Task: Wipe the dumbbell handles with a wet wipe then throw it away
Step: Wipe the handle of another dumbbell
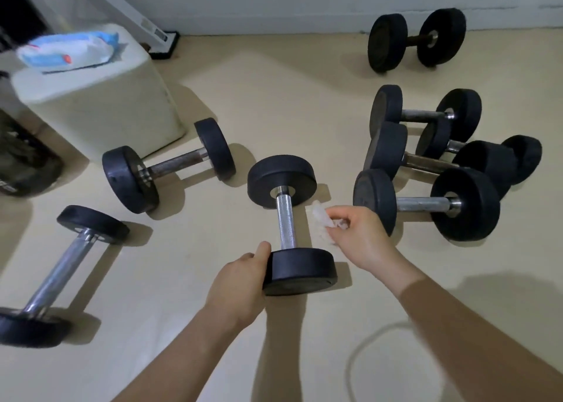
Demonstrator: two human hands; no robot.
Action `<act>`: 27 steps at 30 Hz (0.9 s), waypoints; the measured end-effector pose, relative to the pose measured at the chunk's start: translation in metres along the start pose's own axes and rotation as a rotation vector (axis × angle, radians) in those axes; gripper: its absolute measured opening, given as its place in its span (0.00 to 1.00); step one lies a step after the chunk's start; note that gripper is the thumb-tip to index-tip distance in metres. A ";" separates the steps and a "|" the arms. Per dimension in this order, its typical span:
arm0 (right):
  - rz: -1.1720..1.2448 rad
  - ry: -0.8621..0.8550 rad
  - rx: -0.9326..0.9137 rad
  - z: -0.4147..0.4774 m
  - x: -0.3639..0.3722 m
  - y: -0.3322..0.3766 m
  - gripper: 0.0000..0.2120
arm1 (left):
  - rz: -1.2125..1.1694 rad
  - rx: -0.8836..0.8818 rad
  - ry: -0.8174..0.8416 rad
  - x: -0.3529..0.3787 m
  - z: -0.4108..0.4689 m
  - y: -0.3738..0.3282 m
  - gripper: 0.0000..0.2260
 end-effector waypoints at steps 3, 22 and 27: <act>-0.116 0.039 -0.062 0.031 0.022 0.017 0.09 | -0.025 -0.027 -0.027 0.006 -0.005 0.016 0.14; 0.056 0.081 -0.155 0.095 0.067 0.009 0.03 | -0.031 0.035 -0.117 0.002 -0.004 0.009 0.23; -0.037 0.439 -0.091 0.068 0.064 -0.009 0.05 | -0.115 0.054 -0.099 0.001 -0.008 0.015 0.30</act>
Point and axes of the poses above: each hand's wrist, its own z-axis towards the middle knuckle, its own x-axis out of the palm, y = z × x, the point moved 3 cm from there along z, towards the middle knuckle, and after that the axes turned 12 degrees about x, right-handed, at the moved point
